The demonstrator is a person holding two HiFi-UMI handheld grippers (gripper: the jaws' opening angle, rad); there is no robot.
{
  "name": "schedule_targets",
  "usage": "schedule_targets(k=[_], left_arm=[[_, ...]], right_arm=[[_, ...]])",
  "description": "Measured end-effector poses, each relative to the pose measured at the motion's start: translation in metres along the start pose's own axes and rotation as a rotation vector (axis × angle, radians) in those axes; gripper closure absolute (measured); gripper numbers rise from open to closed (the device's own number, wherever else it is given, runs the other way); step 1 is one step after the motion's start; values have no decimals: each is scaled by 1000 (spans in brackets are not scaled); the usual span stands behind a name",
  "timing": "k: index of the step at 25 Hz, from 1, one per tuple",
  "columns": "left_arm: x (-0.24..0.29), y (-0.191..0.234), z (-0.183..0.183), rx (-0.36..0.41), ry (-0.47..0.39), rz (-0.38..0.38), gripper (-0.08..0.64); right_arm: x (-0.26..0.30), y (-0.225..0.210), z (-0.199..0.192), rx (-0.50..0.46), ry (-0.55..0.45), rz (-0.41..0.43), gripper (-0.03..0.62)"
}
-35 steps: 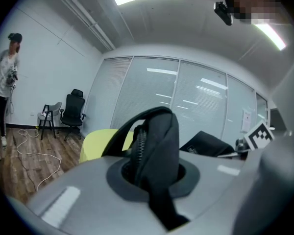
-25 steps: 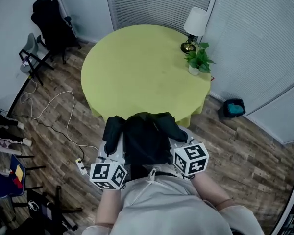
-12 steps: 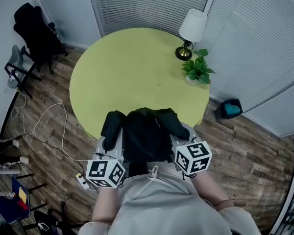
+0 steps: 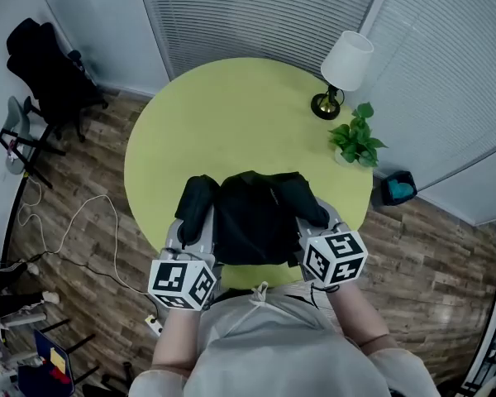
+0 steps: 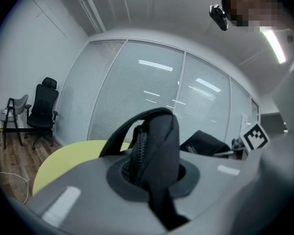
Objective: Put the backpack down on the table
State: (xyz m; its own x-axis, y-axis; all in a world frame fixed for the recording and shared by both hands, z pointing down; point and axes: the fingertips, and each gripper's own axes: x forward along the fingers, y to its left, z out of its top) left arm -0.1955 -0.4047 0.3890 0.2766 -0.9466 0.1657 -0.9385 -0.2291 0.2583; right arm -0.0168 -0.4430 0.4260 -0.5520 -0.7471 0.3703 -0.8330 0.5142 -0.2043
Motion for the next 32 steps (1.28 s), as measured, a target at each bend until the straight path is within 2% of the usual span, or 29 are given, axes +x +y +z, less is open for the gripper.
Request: schedule_targets(k=[6,12,18,22,27,32], left_arm=[[46,54,18,19,-1,-36,531],[90,85,26,33,4,-45,531],[135,104,3,101,36,-46,531],[159,115,-17,95,79,-48,531],[165,119,-30,114,119,-43,529],[172,119,-33,131,121,-53,529]], right_arm=[[64,-2,25,2,-10,-40,563],[112,-13,41,-21,5,-91,563],[151,-40,33,-51,40,-130,563],[172,-59,20,-55,73,-148,561],[182,-62,5,-32,102,-158,561],[187,-68,2,-37,103,-163,560]])
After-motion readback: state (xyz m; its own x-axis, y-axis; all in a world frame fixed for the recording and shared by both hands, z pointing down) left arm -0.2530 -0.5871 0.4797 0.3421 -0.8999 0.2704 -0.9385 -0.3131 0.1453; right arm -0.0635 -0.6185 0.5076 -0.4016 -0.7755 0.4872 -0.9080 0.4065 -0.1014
